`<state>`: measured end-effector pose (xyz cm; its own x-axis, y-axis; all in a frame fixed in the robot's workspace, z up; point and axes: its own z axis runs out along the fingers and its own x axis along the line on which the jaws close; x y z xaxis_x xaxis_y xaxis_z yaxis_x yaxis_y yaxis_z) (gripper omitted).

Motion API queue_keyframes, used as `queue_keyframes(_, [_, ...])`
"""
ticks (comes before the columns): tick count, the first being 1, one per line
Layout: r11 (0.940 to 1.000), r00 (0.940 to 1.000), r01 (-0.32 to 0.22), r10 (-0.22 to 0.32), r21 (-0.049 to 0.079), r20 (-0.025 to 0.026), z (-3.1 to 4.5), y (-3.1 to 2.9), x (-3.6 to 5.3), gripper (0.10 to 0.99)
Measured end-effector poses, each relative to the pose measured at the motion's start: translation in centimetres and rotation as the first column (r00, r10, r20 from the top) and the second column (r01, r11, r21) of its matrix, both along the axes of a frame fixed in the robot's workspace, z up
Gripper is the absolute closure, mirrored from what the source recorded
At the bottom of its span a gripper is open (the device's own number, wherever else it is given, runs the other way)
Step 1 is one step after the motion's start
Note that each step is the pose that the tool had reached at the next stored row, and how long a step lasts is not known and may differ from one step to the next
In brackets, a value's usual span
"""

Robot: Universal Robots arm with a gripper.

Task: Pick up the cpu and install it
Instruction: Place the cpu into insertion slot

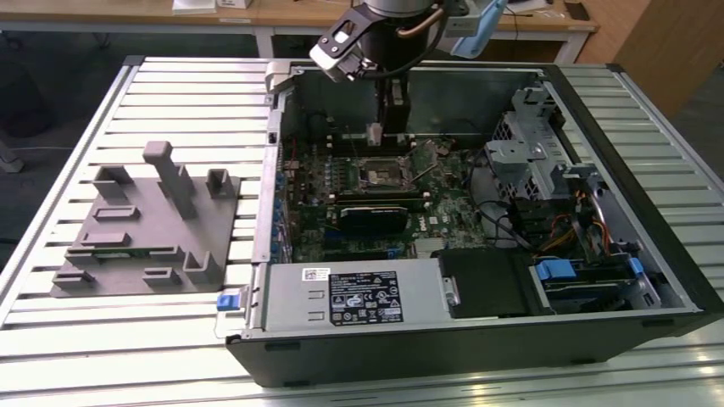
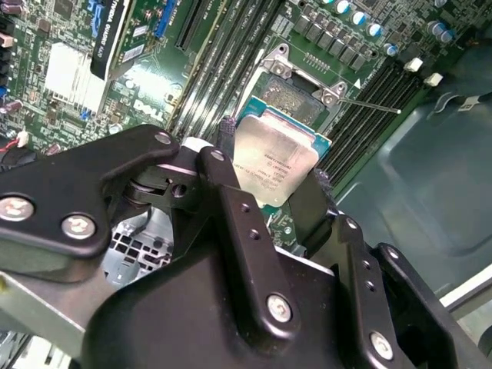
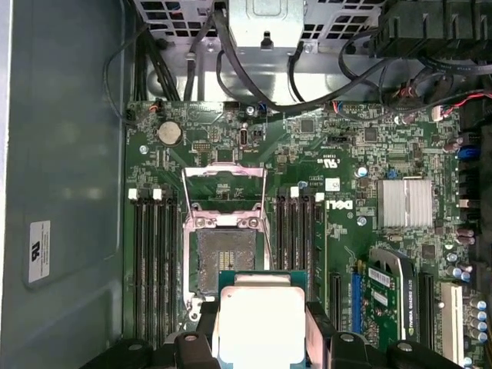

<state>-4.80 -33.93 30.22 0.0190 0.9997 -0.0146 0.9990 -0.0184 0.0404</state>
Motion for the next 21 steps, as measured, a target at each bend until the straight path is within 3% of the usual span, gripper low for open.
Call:
queue_keyframes(6, [0.9999, 0.9999, 0.013, -0.013, 0.000, 0.0000, -0.34, 0.06, 0.00, 0.553])
queue_keyframes(21, [0.9999, 0.9999, -0.012, 0.012, 0.000, 0.0001, -3.01, 0.72, 0.62, 0.553])
